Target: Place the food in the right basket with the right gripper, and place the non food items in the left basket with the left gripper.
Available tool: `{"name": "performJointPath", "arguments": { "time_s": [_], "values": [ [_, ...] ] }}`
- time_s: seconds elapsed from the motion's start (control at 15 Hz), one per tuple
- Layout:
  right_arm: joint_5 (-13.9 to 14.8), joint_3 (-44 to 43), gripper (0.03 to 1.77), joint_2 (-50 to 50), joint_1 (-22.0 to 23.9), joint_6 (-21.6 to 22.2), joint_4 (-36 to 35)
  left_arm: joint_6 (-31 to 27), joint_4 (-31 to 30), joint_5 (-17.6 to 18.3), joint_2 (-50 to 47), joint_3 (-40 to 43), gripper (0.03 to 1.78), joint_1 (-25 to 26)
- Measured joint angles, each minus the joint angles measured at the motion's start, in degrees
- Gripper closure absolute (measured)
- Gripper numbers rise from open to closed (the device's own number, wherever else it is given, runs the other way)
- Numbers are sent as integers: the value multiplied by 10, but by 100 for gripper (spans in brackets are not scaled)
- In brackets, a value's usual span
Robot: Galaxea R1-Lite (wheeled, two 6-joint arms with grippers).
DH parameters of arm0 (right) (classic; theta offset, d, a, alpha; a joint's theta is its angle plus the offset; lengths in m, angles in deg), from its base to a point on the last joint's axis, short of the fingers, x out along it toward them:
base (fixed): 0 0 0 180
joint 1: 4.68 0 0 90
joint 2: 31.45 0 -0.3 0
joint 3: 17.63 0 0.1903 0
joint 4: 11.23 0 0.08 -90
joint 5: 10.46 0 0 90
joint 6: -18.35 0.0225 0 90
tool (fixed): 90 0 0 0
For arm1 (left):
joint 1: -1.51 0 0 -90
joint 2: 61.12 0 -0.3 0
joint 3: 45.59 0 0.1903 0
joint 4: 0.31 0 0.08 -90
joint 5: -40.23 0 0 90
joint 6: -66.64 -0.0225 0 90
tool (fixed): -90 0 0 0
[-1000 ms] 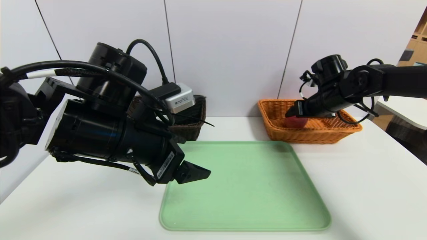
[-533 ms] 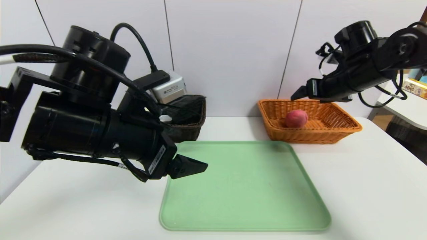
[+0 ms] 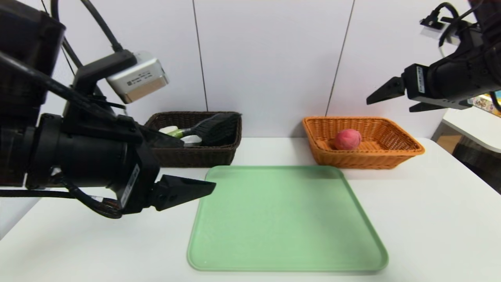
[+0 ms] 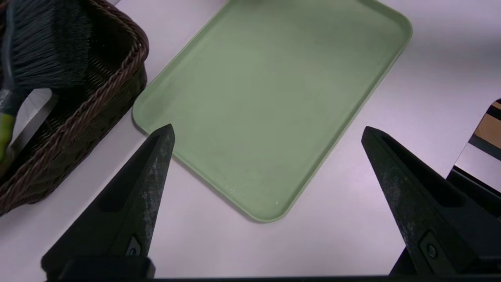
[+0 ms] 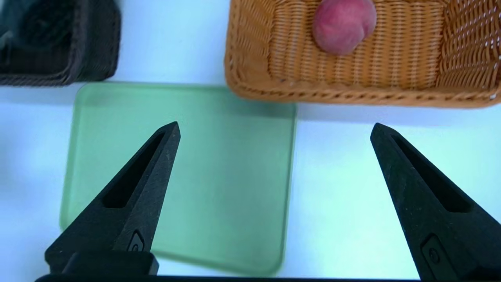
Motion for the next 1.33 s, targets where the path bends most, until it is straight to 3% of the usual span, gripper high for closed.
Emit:
{"name": "performJointPath", "arguments": {
  "time_s": [0.33, 0.87, 1.07, 1.33],
  "values": [
    [5, 127, 11, -147, -57, -1, 9, 1, 2, -50, -91, 66, 12, 20],
    [7, 294, 11, -366, -82, -26, 64, -5, 5, -120, -257, 201, 12, 97],
    [4, 318, 11, -433, -72, -30, 93, -28, 5, -121, -319, 234, 12, 165],
    [-1, 352, 11, -527, -7, -42, 105, -44, 3, -118, -396, 272, 12, 240]
  ]
}}
